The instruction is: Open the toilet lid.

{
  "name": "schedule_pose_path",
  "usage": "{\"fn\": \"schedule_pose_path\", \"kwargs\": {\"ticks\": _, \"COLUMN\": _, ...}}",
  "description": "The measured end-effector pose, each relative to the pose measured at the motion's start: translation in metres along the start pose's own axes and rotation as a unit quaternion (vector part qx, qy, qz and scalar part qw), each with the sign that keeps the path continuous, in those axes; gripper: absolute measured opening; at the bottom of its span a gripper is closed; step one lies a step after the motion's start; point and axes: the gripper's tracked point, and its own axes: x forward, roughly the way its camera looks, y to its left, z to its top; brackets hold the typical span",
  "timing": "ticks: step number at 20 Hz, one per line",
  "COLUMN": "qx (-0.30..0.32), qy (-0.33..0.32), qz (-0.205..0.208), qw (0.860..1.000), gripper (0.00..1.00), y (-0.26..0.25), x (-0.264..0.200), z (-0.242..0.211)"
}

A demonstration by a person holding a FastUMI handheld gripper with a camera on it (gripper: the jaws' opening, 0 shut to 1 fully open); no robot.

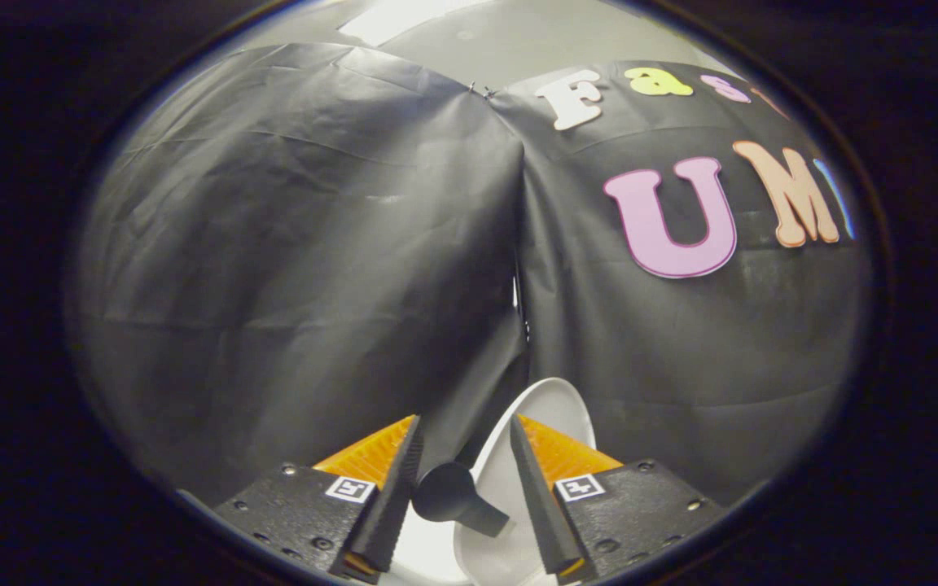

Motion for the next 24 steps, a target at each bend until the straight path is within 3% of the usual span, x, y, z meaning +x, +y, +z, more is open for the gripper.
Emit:
{"fn": "schedule_pose_path", "kwargs": {"ticks": 3, "qx": -0.022, "qy": -0.012, "qz": -0.019, "qw": 1.000, "gripper": 0.72, "y": -0.022, "x": -0.033, "z": 0.012}}
{"fn": "schedule_pose_path", "kwargs": {"ticks": 5, "qx": -0.027, "qy": -0.011, "qz": -0.037, "qw": 0.999, "gripper": 0.72, "y": -0.051, "x": -0.060, "z": 0.014}}
{"fn": "schedule_pose_path", "kwargs": {"ticks": 8, "qx": -0.023, "qy": -0.028, "qz": -0.118, "qw": 0.992, "gripper": 0.72, "y": -0.120, "x": -0.113, "z": 0.022}}
{"fn": "schedule_pose_path", "kwargs": {"ticks": 12, "qx": -0.026, "qy": -0.053, "qz": -0.240, "qw": 0.969, "gripper": 0.72, "y": -0.215, "x": -0.201, "z": 0.017}}
{"fn": "schedule_pose_path", "kwargs": {"ticks": 17, "qx": -0.008, "qy": -0.040, "qz": -0.345, "qw": 0.938, "gripper": 0.72, "y": -0.297, "x": -0.313, "z": -0.035}}
{"fn": "schedule_pose_path", "kwargs": {"ticks": 20, "qx": 0.013, "qy": -0.032, "qz": -0.377, "qw": 0.926, "gripper": 0.71, "y": -0.321, "x": -0.358, "z": -0.065}}
{"fn": "schedule_pose_path", "kwargs": {"ticks": 24, "qx": 0.034, "qy": -0.019, "qz": -0.391, "qw": 0.919, "gripper": 0.71, "y": -0.330, "x": -0.384, "z": -0.099}}
